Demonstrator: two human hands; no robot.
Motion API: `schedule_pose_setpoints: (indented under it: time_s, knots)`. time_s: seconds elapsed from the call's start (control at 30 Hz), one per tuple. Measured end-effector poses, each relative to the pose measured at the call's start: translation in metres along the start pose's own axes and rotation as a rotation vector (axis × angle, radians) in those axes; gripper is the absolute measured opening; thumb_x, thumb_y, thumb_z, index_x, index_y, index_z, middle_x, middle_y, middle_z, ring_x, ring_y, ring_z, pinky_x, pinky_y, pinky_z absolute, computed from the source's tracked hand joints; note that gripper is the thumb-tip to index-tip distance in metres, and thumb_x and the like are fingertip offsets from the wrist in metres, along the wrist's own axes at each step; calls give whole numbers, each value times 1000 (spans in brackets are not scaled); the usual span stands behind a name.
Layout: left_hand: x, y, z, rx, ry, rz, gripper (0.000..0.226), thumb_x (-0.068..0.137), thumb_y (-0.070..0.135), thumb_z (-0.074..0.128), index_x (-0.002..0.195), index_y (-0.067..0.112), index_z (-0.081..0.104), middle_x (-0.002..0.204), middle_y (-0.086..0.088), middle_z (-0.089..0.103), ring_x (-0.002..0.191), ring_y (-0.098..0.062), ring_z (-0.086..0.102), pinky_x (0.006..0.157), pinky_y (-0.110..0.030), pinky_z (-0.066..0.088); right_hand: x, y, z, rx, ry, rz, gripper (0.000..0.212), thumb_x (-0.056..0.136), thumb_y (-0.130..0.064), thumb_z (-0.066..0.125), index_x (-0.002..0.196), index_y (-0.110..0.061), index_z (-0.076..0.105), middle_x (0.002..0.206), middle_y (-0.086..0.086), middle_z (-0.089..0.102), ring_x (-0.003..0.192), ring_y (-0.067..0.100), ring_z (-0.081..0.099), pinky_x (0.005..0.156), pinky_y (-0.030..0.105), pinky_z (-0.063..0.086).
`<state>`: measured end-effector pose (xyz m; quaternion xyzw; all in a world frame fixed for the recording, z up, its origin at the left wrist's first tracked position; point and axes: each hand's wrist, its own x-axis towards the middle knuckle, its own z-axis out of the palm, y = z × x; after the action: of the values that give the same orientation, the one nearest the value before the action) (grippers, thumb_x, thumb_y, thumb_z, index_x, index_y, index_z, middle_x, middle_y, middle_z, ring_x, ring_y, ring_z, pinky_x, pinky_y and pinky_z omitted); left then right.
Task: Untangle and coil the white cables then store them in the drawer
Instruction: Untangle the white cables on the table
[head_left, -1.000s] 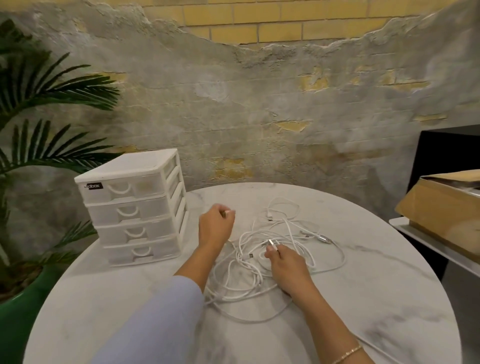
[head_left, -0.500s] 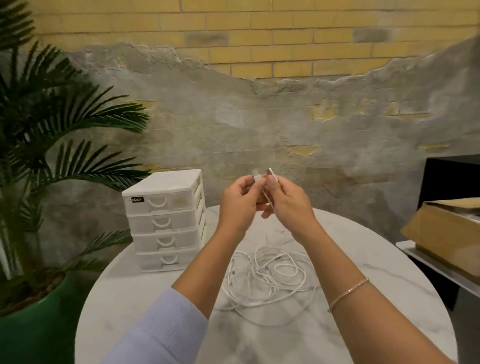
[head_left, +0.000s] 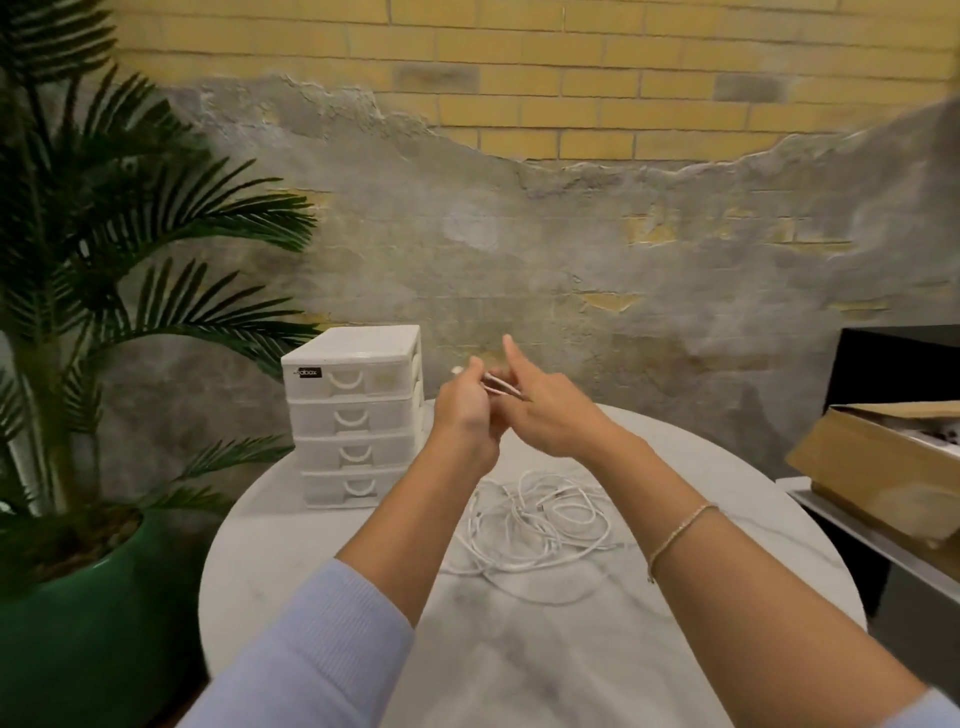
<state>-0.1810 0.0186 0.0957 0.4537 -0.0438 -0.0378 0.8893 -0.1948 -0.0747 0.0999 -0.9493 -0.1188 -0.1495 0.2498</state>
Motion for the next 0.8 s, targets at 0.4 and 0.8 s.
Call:
schedule_pose_setpoints:
  time_s: [0.4, 0.8]
  knots:
    - [20, 56, -77, 35, 412, 229, 38, 102, 36, 29, 69, 18, 35, 52, 4, 27, 37, -8, 20, 34, -18, 16, -3, 78, -81, -296, 373, 351, 31, 91, -43, 56, 112, -24, 68, 111, 11, 68, 107, 33, 58, 86, 36, 47]
    - [22, -3, -68, 936, 135, 311, 38, 89, 43, 58, 65, 19, 43, 59, 1, 42, 57, -18, 40, 55, -28, 30, 17, 56, -81, 255, 319, 397, 55, 93, -54, 41, 81, -7, 67, 66, 14, 63, 34, 11, 58, 49, 25, 54]
